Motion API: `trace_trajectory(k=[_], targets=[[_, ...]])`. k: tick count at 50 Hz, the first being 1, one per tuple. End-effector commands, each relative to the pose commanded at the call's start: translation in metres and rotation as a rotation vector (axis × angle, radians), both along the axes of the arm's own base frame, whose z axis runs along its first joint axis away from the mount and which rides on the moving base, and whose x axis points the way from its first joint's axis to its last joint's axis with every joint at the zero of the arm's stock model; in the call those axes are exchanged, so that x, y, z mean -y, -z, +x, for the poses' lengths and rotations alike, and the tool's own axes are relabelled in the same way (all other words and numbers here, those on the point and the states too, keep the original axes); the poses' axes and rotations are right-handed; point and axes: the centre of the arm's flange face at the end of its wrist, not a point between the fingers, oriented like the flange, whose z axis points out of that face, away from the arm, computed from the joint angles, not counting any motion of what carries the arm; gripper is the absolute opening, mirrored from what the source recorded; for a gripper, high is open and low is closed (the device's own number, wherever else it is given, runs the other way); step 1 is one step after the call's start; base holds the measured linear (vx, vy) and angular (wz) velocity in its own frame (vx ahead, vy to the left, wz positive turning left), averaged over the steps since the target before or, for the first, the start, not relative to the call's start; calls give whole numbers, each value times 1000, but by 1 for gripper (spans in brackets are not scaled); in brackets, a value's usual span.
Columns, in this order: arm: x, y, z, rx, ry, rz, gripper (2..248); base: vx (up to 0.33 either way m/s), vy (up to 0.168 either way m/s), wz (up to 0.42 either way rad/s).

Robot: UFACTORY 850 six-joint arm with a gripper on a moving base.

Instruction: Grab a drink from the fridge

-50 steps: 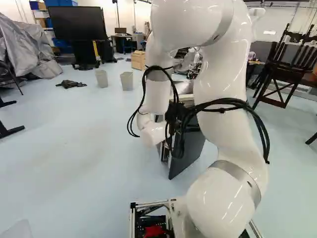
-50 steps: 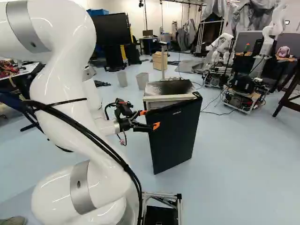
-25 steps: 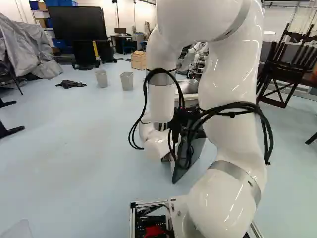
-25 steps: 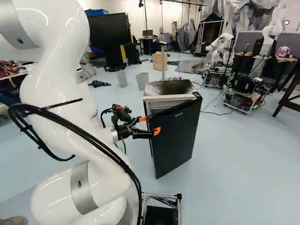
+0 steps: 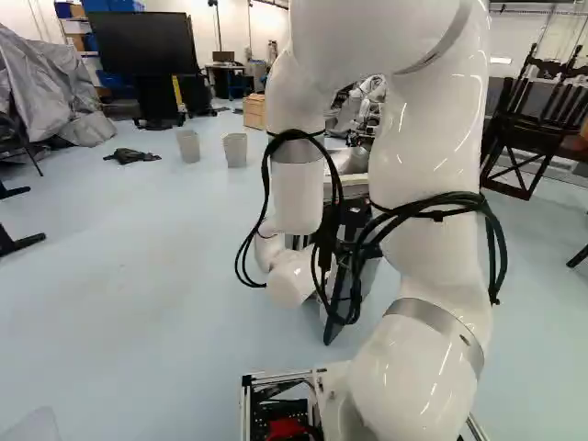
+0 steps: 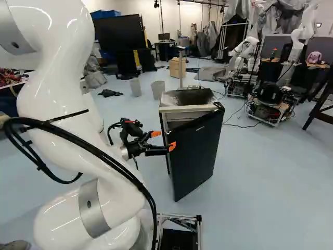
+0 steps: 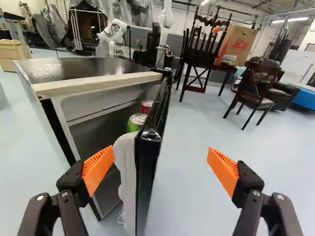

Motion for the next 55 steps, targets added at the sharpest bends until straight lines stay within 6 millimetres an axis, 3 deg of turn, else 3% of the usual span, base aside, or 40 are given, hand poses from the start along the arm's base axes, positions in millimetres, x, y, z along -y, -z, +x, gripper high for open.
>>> trace_trajectory(k=[24, 55], targets=[[1, 0, 2, 5, 26, 1, 247, 0, 0, 0], [10, 0, 34, 44, 150, 21, 247, 0, 0, 0]])
